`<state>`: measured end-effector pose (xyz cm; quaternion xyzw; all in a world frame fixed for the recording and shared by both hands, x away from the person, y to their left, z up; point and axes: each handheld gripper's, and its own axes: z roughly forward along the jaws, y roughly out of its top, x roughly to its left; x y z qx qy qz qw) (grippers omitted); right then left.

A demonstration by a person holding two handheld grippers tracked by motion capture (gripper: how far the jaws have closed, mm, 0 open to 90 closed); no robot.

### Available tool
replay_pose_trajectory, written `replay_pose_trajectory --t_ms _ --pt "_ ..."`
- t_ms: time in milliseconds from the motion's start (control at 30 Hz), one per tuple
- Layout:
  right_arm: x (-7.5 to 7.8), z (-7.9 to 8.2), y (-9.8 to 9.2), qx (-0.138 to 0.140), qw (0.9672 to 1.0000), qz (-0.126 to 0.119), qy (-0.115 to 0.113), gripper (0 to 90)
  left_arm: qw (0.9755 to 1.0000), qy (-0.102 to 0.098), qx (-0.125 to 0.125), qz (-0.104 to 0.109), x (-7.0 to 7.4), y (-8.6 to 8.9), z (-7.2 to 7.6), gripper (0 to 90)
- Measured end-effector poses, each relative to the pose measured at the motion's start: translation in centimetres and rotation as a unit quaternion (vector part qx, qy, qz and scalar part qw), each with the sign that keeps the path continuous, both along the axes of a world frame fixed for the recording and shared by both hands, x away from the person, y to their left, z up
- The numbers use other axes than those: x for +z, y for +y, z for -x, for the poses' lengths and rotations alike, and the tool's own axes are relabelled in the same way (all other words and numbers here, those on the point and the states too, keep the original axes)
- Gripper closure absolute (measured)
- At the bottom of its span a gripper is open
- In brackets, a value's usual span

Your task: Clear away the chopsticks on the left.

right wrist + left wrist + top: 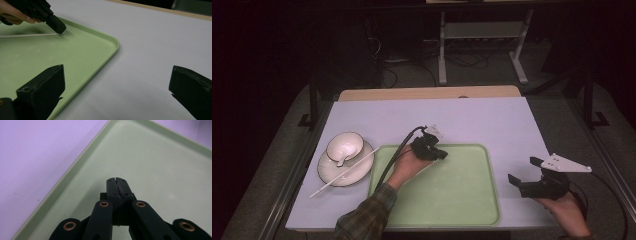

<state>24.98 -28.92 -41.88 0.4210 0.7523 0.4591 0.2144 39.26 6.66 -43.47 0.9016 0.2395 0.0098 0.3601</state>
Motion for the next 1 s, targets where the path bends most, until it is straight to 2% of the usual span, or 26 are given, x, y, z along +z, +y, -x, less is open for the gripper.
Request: replay_pose_trajectory --t_ms 333,667,1000 --pt "0.0 0.0 0.0 0.000 1.0000 -0.001 0.000 0.0 0.9998 0.001 0.019 -0.010 -0.3 0.9 -0.3 89.8" --pt "0.0 0.0 0.0 0.000 1.0000 0.002 0.001 0.0 0.9982 -0.001 0.055 -0.023 -0.2 2.8 -1.2 89.9" --pt "0.0 0.0 0.1 0.001 1.0000 0.002 0.002 0.0 0.9964 0.000 0.083 -0.019 0.0 4.8 -1.4 89.9"
